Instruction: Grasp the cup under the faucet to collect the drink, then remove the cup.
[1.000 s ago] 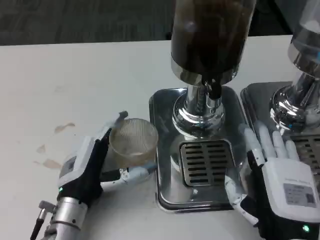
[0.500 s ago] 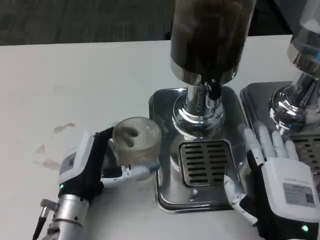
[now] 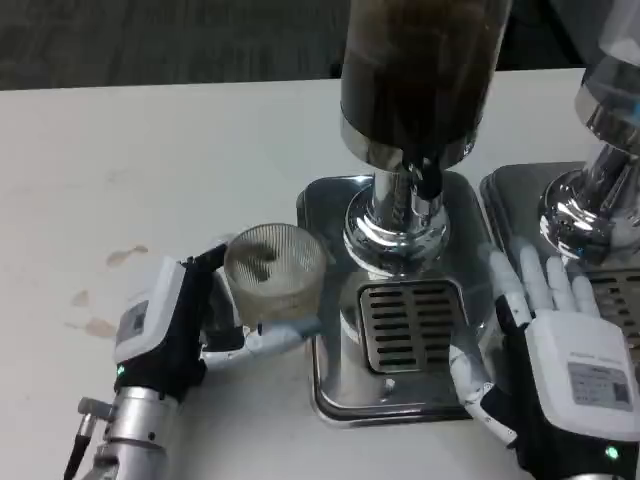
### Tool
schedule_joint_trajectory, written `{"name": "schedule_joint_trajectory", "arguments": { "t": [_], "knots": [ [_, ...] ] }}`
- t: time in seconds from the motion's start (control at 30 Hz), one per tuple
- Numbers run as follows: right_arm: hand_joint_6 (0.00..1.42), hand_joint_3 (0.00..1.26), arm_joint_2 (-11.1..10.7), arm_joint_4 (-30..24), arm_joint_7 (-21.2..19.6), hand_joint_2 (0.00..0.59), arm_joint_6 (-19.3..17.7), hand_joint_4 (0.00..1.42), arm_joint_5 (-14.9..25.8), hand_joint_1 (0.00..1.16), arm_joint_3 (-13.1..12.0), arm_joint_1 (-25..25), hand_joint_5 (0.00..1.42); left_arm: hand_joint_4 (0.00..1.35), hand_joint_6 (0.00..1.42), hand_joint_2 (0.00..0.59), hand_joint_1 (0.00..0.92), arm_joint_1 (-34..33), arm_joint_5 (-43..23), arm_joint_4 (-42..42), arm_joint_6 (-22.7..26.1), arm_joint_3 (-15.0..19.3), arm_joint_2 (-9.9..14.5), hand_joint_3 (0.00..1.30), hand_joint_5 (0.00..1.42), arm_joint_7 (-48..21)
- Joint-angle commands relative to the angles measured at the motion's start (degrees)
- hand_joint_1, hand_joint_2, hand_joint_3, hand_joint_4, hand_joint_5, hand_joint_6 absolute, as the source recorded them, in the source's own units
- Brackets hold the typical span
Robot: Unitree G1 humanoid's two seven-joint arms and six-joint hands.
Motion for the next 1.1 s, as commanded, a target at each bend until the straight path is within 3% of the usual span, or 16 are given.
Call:
{"name": "schedule_joint_trajectory", "arguments": {
  "t": [0.03,0.23,0.57,1.1],
  "knots": [
    [0.0,0.09,0.0,-1.1,-1.3,0.534,0.0,0.0,0.0,0.27,-0.9,0.0,0.0,0.94,1.23,0.0,0.593,-0.5,0.4,-4.2,-2.8,0.4,0.6,0.78,1.11,1.7],
    [0.0,0.09,0.6,-2.3,-2.1,0.535,1.2,0.0,-0.3,0.26,-1.9,1.3,0.0,0.92,1.2,0.0,0.58,-1.7,2.5,-6.3,-2.5,-1.2,-0.2,0.76,1.08,0.2],
    [0.0,0.08,2.5,-4.6,-3.5,0.535,4.0,0.0,-0.4,0.25,-3.5,4.8,0.0,0.92,1.22,0.0,0.572,-6.6,5.1,-0.8,-0.6,-5.3,-3.7,0.76,1.08,-1.4],
    [0.0,0.07,4.1,-6.7,-3.7,0.535,5.6,0.0,-1.3,0.25,-3.4,6.8,0.0,0.93,1.22,0.0,0.576,-16.0,6.2,7.4,4.3,-9.5,-9.7,0.78,1.1,-2.2]
  ]
}}
